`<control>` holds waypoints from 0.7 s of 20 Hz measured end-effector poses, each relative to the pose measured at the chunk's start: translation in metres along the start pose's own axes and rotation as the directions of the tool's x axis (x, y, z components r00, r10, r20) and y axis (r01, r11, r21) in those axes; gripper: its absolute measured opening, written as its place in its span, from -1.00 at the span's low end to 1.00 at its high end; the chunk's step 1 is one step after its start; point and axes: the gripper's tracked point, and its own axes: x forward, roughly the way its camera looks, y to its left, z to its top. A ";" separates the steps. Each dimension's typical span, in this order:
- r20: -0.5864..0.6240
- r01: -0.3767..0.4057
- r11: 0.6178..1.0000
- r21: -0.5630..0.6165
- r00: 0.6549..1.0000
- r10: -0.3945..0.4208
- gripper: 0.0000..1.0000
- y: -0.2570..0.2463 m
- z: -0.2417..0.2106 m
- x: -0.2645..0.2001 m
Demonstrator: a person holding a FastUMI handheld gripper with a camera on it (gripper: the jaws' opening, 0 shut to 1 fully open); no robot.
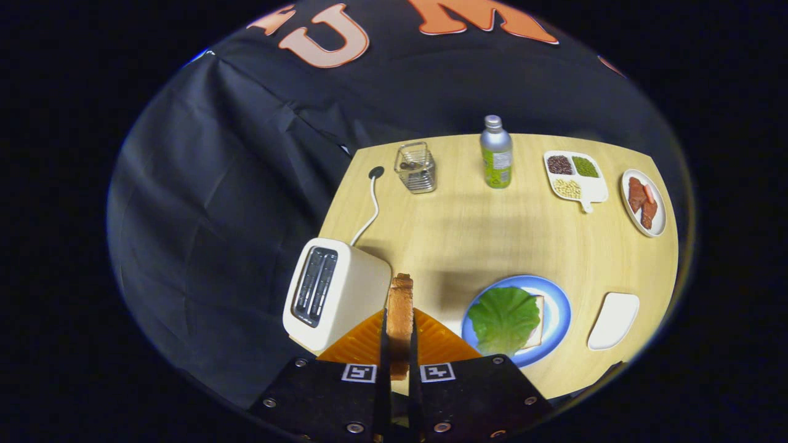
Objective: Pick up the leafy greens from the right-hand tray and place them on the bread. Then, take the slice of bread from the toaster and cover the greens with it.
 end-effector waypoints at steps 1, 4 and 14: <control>-0.005 0.002 1.000 0.007 1.000 -0.002 -0.77 -0.012 -0.004 0.001; -0.012 0.004 1.000 0.031 1.000 -0.004 -0.77 -0.042 -0.018 0.004; 0.009 -0.093 0.991 0.097 0.996 0.093 -0.77 -0.105 -0.059 0.037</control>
